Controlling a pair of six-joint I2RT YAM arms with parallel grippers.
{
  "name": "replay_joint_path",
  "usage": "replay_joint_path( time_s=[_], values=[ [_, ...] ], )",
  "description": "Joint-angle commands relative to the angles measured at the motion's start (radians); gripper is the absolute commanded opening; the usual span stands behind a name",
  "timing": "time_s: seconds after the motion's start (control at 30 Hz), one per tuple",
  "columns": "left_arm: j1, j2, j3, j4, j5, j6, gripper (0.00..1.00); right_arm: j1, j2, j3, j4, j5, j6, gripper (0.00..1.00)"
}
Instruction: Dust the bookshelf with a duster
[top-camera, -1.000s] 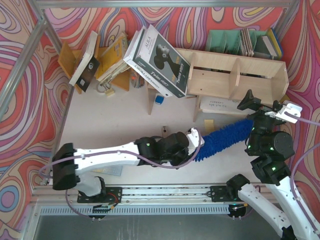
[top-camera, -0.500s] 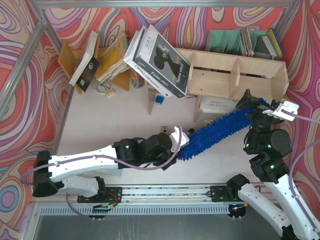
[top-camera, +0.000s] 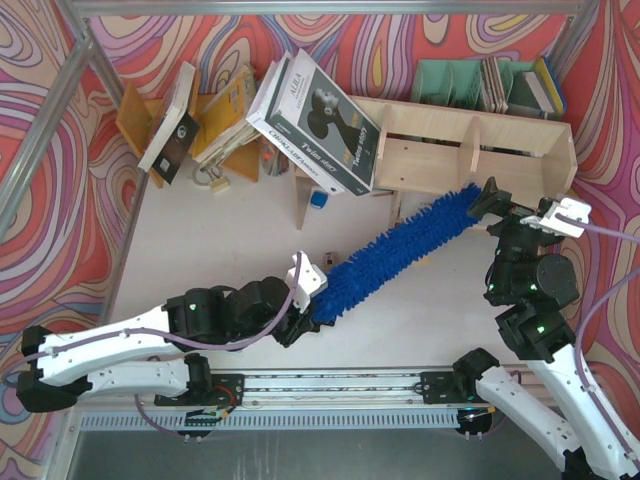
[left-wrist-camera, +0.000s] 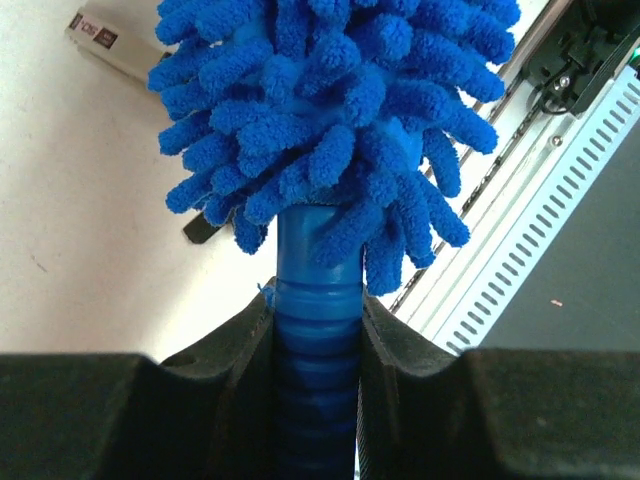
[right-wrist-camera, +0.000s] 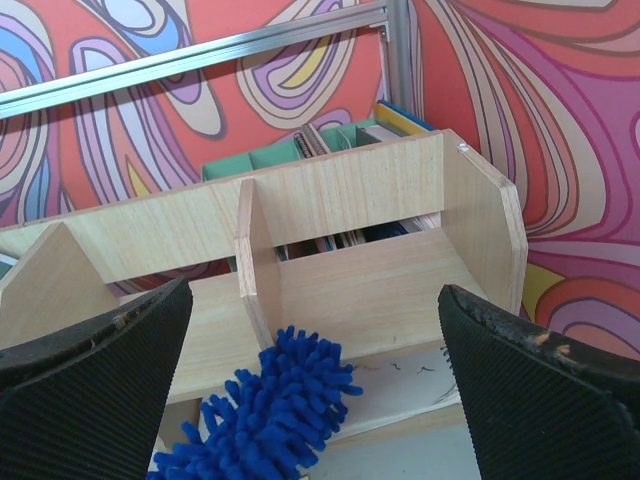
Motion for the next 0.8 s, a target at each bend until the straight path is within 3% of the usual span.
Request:
replay_joint_path(
  time_s=[0.0, 0.47, 0.77],
  values=[
    [0.012, -0.056, -0.023, -0.130, -0.155, -0.163, 0.00, -0.003, 0.003, 0.000, 0.015, 0.009, 0.008, 0.99],
    [0.012, -0.206, -0.032, -0.368, -0.223, -0.336, 0.00, -0.003, 0.006, 0.000, 0.014, 0.009, 0.013, 0.99],
    [0.012, -0.180, -0.036, -0.284, -0.163, -0.289, 0.00, -0.004, 0.004, 0.000, 0.013, 0.010, 0.016, 0.99]
  ],
)
